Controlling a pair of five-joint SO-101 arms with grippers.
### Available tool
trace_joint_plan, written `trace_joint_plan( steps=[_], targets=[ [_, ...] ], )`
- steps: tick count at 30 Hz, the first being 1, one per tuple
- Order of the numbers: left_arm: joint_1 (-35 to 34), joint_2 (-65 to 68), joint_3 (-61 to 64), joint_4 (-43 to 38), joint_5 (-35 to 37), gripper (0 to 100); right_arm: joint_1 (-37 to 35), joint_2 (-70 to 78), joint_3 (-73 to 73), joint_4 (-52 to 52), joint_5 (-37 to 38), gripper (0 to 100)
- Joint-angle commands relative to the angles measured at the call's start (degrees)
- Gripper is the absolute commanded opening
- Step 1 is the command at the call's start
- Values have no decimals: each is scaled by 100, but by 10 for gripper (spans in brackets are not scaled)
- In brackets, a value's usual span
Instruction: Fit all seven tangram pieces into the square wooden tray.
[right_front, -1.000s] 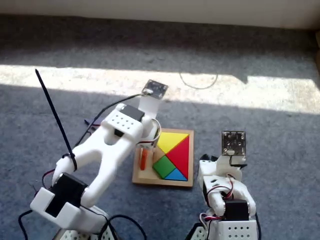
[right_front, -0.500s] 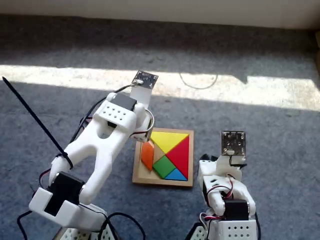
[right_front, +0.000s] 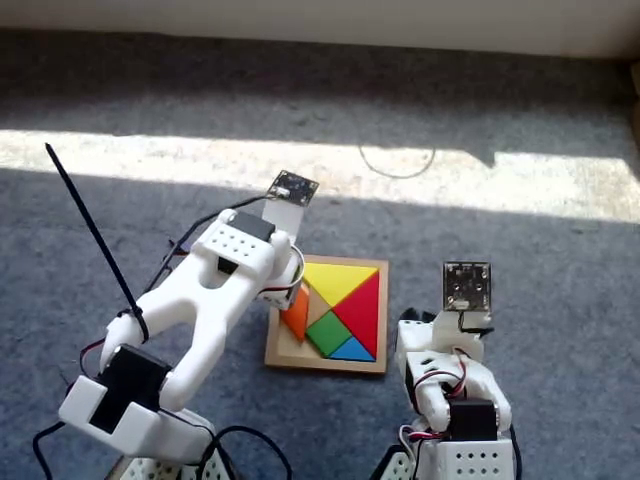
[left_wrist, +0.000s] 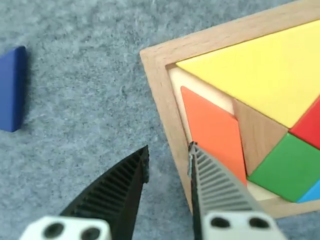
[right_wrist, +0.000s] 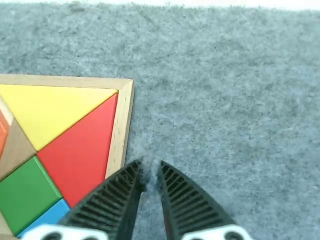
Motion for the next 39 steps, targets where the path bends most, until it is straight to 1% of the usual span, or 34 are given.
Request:
trace_joint_plan(
  steps=[1, 4, 8, 13, 16, 18, 22, 25, 31, 36, 39],
  targets=[
    [268, -75, -31, -105, 0, 147, 66, -66, 576, 4, -18, 9],
    [224, -145, -251, -70, -9, 147, 66, -66, 576, 4, -18, 9],
    [277, -338, -426, 281, -18, 147, 66, -66, 576, 4, -18, 9],
    [541, -444, -400, 413, 0, 147, 66, -66, 576, 4, -18, 9],
    [673, -356, -224, 369, 0, 147, 66, -66, 576, 4, -18, 9],
    [664, -215, -119, 176, 0, 147, 66, -66, 576, 4, -18, 9],
    [462, 277, -22, -264, -9, 147, 66, -66, 576, 4, -18, 9],
    [365, 576, -330, -273, -26, 147, 66, -66, 576, 4, -18, 9],
    [251, 787, -927, 0, -35, 147, 66, -66, 576, 4, -18, 9],
    [242, 400, -1560, 765, -9, 147, 66, -66, 576, 4, -18, 9],
    [4, -48, -1851, 1160, -44, 149, 66, -66, 576, 4, -18, 9]
  ],
)
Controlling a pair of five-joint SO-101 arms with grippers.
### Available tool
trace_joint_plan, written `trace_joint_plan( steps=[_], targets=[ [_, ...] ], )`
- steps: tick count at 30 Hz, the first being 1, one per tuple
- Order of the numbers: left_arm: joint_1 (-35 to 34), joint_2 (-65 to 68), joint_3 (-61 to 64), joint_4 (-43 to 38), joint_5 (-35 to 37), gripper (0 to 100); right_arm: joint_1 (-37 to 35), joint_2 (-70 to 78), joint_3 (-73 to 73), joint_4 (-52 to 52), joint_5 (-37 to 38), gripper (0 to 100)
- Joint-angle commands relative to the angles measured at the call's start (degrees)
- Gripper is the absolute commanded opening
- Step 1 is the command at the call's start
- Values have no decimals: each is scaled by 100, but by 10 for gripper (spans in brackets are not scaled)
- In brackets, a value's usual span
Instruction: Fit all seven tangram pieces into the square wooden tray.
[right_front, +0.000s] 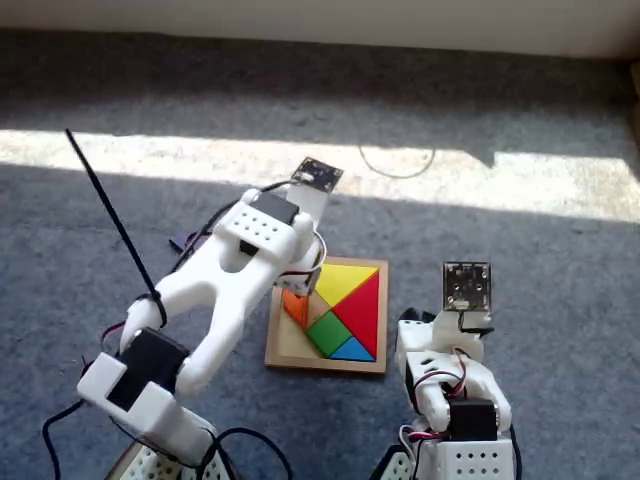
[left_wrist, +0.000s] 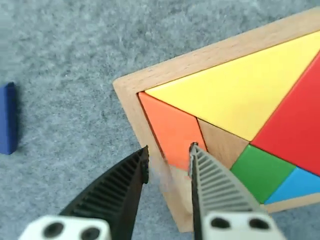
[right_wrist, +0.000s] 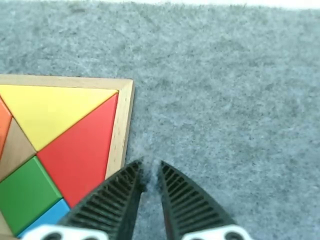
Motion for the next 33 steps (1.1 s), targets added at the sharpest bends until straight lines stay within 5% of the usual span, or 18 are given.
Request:
trace_joint_plan(
  steps=[1, 14, 23, 33],
  targets=[
    [-444, -840, -646, 598, -149, 151, 66, -66, 576, 4, -18, 9],
    [-2765, -1244, -708, 738, -3033, 245, 66, -66, 576, 4, -18, 9],
    [-3055, -1235, -92, -290, -176, 245, 66, -66, 576, 4, -35, 9],
    [-3011, -1235, 268, -580, 4299, 247, 66, -66, 576, 4, -44, 9]
  ],
)
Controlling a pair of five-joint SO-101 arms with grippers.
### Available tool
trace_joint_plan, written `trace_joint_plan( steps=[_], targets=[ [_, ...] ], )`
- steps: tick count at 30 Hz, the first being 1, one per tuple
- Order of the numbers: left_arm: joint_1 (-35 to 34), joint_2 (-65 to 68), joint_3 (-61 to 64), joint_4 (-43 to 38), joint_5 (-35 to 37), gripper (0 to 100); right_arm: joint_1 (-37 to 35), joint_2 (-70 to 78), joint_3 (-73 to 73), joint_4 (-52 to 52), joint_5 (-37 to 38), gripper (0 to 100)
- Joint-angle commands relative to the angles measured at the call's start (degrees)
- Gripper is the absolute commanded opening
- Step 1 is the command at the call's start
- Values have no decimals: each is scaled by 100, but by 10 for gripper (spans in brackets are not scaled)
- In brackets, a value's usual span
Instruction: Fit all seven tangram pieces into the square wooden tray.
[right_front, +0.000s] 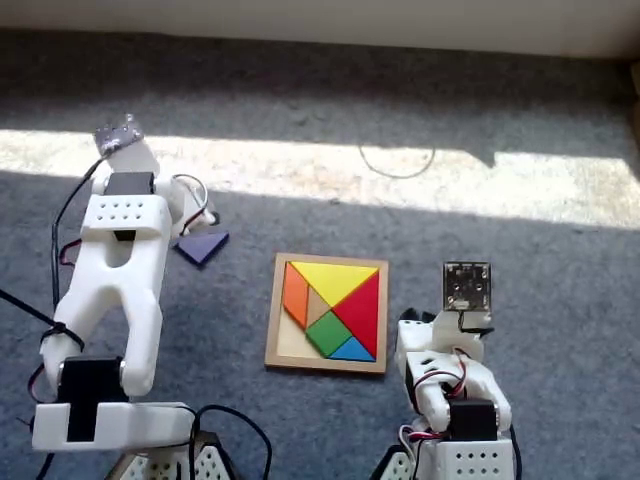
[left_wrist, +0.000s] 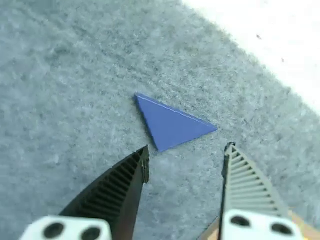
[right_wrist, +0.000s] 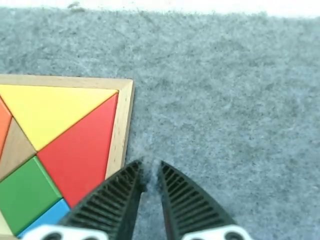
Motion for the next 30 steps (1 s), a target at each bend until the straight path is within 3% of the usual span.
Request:
trace_joint_plan(
  steps=[1, 8, 21, 24, 30],
  targets=[
    [-22, -242, 13, -53, 1732, 248, 66, -66, 576, 4, -44, 9],
    [-13, 462, 84, -378, 2382, 249, 66, -66, 576, 4, -44, 9],
    [119, 2325, -875, -343, 2866, 249, 66, -66, 576, 4, -44, 9],
    [207, 2369, -1077, -79, 2778, 245, 66, -66, 576, 4, -44, 9],
    [497, 2352, -1235, 325, 1881, 245, 66, -66, 576, 4, -44, 9]
  ],
)
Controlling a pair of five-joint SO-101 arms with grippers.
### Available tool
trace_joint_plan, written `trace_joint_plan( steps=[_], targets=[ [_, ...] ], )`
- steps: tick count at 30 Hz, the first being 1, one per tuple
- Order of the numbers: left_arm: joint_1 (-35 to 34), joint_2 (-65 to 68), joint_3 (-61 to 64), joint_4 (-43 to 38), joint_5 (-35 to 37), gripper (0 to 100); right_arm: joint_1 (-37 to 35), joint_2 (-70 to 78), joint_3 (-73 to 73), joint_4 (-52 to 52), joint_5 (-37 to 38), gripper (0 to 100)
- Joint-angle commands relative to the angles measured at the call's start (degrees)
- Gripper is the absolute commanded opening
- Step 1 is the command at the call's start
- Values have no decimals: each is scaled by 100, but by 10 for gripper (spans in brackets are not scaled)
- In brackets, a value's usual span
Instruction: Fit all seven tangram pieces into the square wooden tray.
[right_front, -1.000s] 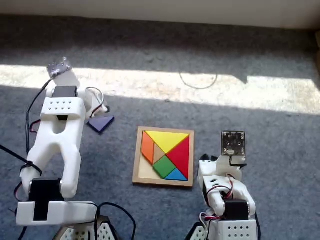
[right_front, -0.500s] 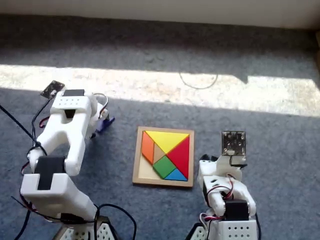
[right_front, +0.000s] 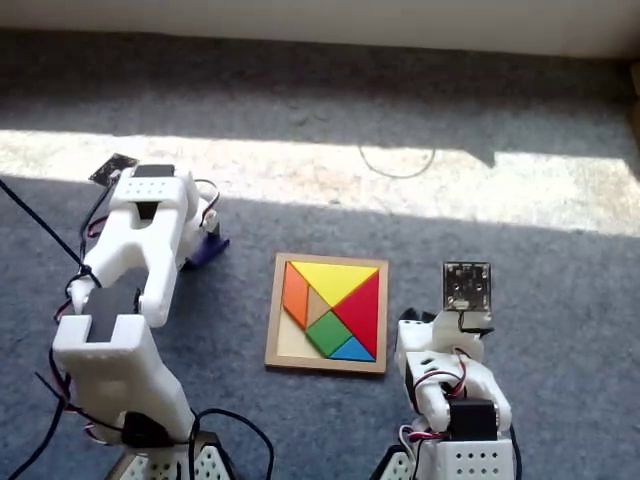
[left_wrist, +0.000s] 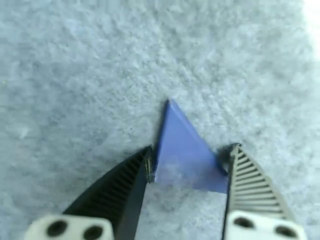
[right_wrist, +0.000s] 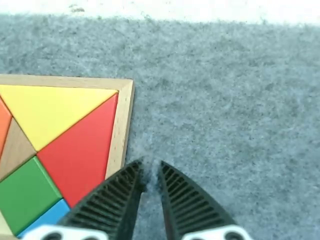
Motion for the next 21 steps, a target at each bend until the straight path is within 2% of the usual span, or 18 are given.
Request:
trace_joint_plan(
  steps=[1, 5, 15, 17, 21],
  targets=[
    [391, -40, -198, 246, -642, 245, 66, -66, 576, 4, -44, 9],
    [400, -40, -198, 246, -1600, 245, 66, -66, 576, 4, -44, 9],
    [365, -48, -470, 440, -5231, 245, 66, -66, 576, 4, -44, 9],
    [356, -48, -734, 747, -5609, 245, 66, -66, 576, 4, -44, 9],
    [374, -31, -1622, 1978, -5714, 250, 66, -66, 576, 4, -44, 9]
  ],
)
